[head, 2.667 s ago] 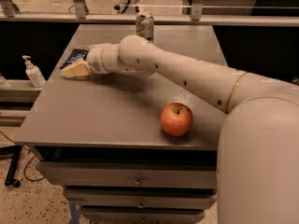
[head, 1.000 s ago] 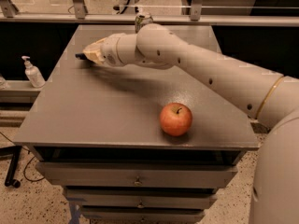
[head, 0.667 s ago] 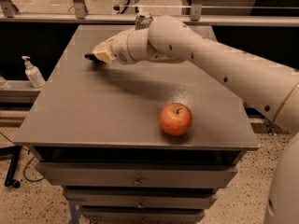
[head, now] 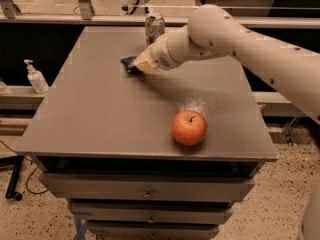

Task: Move rxbar blueberry near 7up can

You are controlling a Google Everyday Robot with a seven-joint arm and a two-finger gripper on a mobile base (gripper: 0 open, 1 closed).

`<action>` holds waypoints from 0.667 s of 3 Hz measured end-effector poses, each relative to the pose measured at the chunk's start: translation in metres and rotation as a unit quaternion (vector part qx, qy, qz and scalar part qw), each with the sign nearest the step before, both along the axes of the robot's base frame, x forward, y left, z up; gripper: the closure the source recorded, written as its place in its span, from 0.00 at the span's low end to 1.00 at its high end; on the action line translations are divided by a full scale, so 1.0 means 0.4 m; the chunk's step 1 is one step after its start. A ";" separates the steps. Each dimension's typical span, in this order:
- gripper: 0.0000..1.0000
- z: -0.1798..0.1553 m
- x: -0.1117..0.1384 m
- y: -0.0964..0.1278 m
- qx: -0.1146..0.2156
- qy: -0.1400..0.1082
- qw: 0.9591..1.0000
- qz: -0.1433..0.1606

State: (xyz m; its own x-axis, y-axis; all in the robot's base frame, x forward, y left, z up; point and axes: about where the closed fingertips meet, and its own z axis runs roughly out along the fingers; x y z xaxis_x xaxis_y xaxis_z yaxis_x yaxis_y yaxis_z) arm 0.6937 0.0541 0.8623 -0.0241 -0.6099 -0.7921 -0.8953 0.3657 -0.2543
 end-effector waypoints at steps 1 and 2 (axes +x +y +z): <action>1.00 -0.044 0.032 -0.141 -0.045 0.019 0.998 -0.039; 1.00 -0.064 0.068 -0.255 -0.078 0.027 0.994 -0.073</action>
Offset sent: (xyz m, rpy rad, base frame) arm 0.0461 -0.1652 -0.0299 -0.2382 0.0677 -0.2416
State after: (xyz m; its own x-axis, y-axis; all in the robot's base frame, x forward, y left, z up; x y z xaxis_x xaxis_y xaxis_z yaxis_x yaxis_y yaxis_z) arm 0.7209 -0.0478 0.8367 -0.1617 -0.7125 -0.6828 -0.8498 0.4523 -0.2707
